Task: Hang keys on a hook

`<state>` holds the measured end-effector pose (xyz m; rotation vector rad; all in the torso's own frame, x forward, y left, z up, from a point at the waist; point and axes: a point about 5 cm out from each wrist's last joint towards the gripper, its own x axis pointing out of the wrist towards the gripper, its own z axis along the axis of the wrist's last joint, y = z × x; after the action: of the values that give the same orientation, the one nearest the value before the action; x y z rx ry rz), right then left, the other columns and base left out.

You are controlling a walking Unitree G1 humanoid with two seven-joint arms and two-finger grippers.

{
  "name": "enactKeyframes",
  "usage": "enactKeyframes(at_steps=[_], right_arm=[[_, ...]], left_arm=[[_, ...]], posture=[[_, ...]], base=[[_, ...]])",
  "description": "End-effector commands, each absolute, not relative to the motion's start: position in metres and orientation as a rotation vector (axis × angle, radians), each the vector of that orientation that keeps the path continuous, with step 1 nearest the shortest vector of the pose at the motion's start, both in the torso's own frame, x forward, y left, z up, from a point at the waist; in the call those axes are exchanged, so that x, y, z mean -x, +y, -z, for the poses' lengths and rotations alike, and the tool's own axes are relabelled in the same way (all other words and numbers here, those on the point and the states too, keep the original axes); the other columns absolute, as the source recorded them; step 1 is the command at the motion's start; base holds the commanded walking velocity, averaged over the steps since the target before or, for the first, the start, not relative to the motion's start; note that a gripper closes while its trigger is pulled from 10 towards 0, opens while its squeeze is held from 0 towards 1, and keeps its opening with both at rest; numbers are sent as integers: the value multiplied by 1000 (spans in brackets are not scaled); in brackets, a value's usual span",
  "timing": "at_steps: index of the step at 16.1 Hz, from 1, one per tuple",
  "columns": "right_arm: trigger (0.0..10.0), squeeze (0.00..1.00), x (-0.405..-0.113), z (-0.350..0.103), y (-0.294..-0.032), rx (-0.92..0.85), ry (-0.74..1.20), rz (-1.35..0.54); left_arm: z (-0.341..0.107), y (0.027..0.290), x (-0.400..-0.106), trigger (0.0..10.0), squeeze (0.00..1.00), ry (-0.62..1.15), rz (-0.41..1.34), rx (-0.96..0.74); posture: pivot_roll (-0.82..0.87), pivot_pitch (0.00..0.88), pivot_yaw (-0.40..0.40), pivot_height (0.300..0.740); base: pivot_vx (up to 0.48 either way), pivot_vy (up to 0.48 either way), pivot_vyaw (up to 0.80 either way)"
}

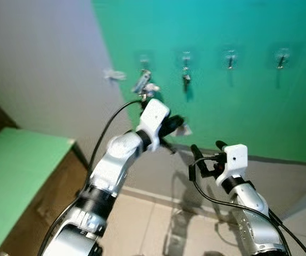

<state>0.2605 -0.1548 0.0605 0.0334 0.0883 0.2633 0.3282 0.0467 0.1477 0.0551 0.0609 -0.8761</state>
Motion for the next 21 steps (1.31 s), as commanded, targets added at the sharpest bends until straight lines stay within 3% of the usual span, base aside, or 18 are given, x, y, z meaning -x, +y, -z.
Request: enactKeyframes(at_steps=[1,6,12,21], right_arm=[[10000,0,-260,-60,-151,-43,93,-272],[10000,0,-262,-62,-150,-41,91,-278],[10000,0,-259,-60,-150,-43,99,-282],[10000,0,-255,-58,-147,-51,108,-288]], left_arm=[[-164,45,-333,0,0,37,906,-22],[-195,22,-339,0,0,56,1023,208],[-223,12,-352,0,0,65,1061,387],[-239,-6,-362,0,0,40,1062,403]], posture=[[-284,0,184,740],[-289,4,187,740],[-298,11,190,740],[-318,11,206,740]], base=[[0,0,0],[0,0,0],[0,0,0],[0,0,0]])
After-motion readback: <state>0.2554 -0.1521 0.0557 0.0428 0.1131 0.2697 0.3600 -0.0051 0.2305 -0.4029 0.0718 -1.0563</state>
